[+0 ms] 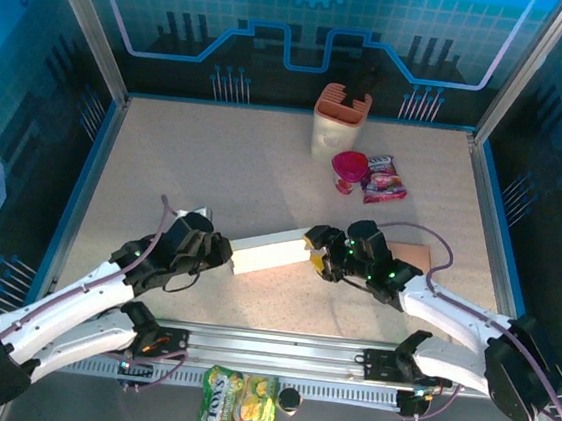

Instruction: Fold the paper box

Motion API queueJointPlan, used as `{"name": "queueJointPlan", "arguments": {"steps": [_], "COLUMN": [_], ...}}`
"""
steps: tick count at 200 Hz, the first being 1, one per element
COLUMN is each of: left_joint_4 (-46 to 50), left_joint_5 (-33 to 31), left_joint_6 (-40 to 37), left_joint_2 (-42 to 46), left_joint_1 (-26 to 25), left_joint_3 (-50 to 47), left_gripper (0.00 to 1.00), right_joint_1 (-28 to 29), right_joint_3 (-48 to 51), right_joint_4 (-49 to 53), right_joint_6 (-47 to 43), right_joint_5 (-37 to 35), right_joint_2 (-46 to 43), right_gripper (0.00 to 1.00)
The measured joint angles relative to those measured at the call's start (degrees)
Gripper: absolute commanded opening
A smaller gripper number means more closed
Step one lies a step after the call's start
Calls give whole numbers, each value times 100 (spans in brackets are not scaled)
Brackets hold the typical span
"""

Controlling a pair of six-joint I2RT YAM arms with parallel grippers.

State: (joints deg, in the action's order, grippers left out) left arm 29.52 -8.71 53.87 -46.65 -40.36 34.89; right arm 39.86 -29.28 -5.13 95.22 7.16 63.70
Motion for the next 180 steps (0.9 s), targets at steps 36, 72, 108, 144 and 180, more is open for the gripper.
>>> {"name": "queueJointPlan", "arguments": {"steps": [36, 72, 108, 144, 180], "left_joint_4": [-11, 70, 15, -273, -568], "left_joint_5": [-264, -776, -1123, -1224, -1279], "left_joint_6": [4, 68, 251, 450, 544], "left_joint_2": [-116, -142, -433, -1156, -1373], "left_joint_1": [-481, -1202, -1725, -1875, -1875], "left_joint_3": [63, 72, -61, -348, -391], "left_gripper": [9, 10, 13, 21, 26], "right_joint_1": [289, 289, 249, -33, -131], "right_joint_3": [-439, -472, -376, 114, 367], "right_joint_4": [181, 61, -107, -450, -186], "right_joint_6": [33, 31, -214, -415, -695], "right_joint_5": [-107, -85, 39, 481, 717], "right_joint_2": [269, 675, 693, 907, 1016], "right_gripper": [80, 83, 83, 84, 87]}}
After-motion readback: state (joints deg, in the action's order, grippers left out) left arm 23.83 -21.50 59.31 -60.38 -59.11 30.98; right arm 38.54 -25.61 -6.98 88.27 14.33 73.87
